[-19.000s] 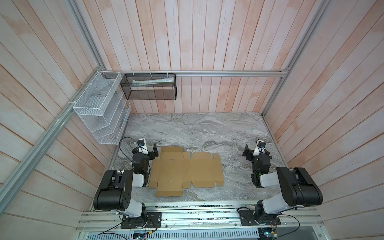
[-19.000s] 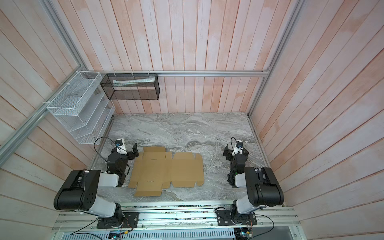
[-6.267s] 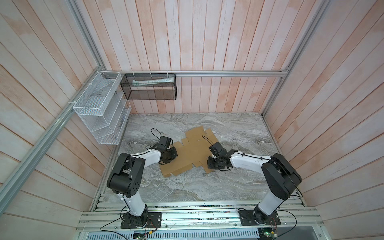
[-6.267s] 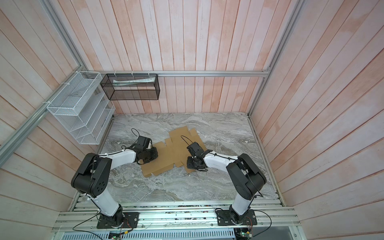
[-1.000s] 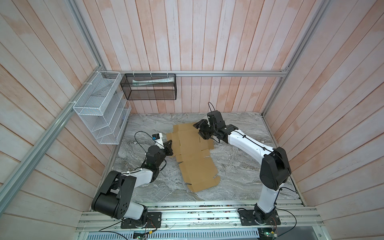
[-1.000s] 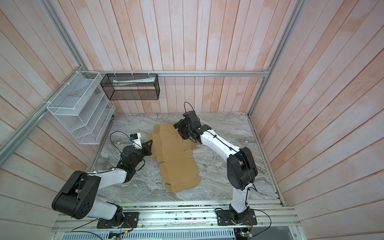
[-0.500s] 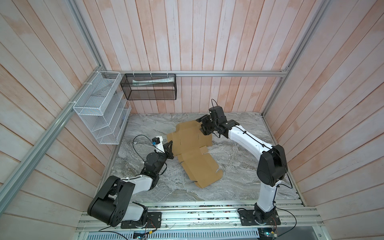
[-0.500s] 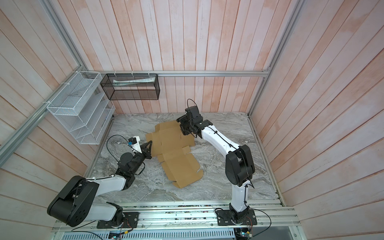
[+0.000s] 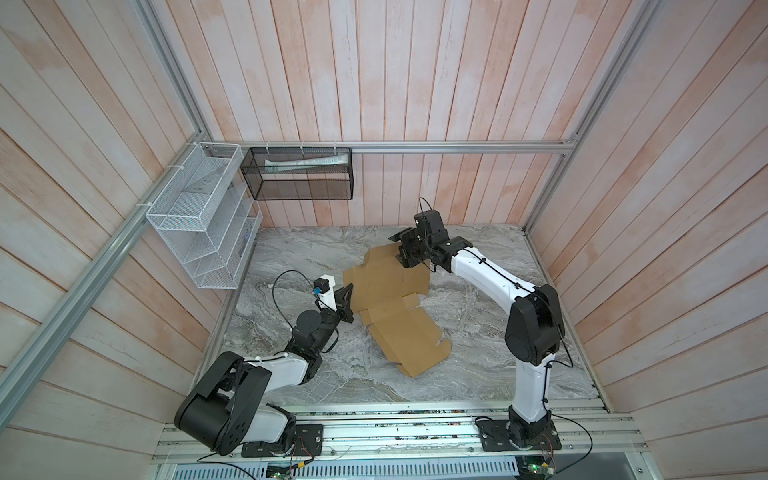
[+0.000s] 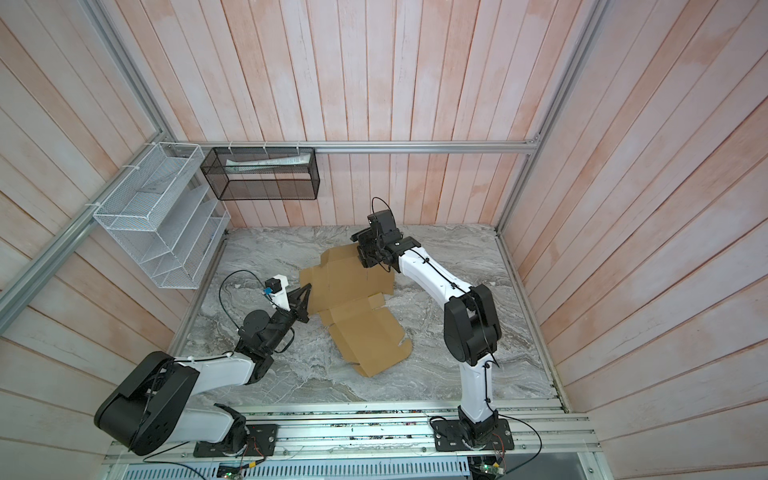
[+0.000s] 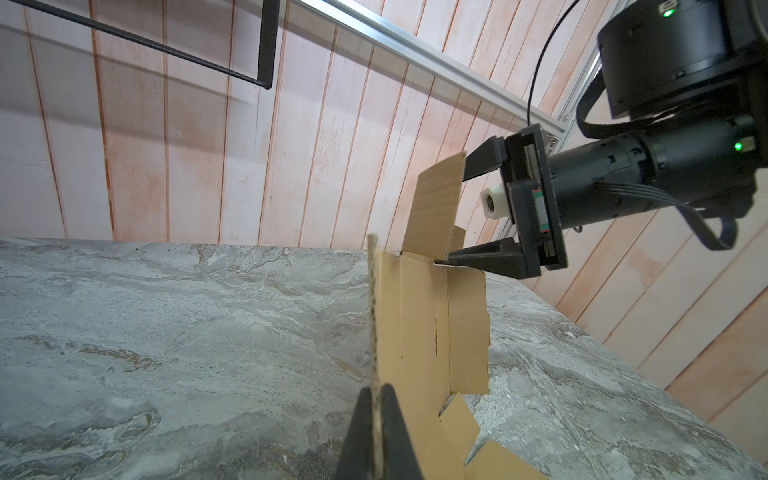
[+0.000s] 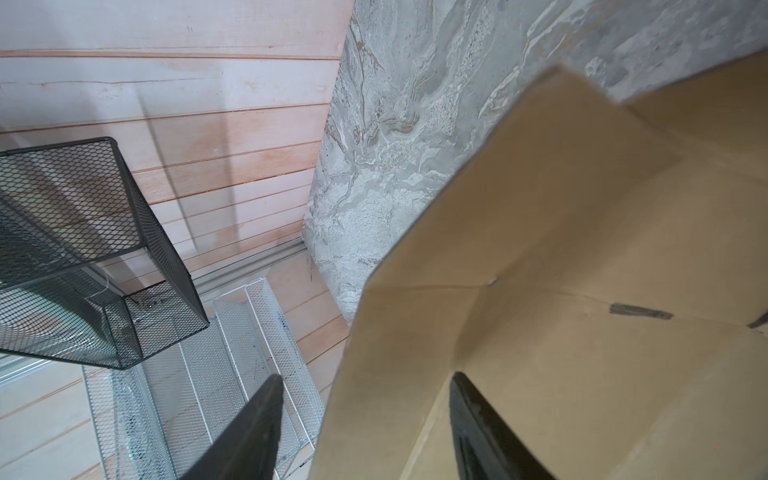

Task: Fold the paper box

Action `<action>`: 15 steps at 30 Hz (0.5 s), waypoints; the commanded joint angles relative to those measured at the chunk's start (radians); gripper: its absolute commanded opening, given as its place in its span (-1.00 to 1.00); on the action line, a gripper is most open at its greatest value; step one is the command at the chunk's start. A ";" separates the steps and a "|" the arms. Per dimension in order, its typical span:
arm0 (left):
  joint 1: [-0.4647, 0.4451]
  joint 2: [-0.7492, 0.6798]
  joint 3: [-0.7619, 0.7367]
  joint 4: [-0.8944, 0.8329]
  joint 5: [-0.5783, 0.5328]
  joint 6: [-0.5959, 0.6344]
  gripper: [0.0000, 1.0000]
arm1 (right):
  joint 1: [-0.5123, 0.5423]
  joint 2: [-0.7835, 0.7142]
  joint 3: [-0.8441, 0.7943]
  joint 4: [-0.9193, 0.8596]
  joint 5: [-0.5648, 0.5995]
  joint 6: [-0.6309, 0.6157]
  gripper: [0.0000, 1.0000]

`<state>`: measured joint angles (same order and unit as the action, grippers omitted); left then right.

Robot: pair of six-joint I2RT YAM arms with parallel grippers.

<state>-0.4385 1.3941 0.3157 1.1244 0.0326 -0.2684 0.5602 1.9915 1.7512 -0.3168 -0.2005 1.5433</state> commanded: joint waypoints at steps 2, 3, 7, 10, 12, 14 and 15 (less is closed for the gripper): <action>-0.014 -0.020 -0.009 0.035 -0.032 0.035 -1.00 | -0.002 0.007 0.012 -0.023 -0.002 -0.006 0.25; -0.015 -0.020 -0.007 0.034 -0.034 0.035 -1.00 | -0.001 0.001 0.001 -0.017 -0.002 -0.005 0.21; -0.020 -0.014 -0.006 0.037 -0.043 0.033 -1.00 | 0.002 -0.031 -0.054 0.012 0.001 0.001 0.05; -0.023 -0.016 -0.003 0.031 -0.045 0.030 -1.00 | 0.006 -0.051 -0.103 0.040 -0.003 0.012 -0.02; -0.026 -0.019 -0.001 0.029 -0.046 0.029 -1.00 | 0.011 -0.064 -0.134 0.058 -0.007 0.018 -0.04; -0.029 -0.022 -0.001 0.027 -0.049 0.029 -1.00 | 0.017 -0.078 -0.166 0.076 -0.003 0.029 -0.08; -0.030 -0.021 -0.001 0.026 -0.050 0.030 -1.00 | 0.019 -0.085 -0.180 0.087 -0.002 0.032 -0.10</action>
<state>-0.4614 1.3926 0.3157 1.1221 -0.0051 -0.2535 0.5663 1.9491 1.6047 -0.2588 -0.2008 1.5570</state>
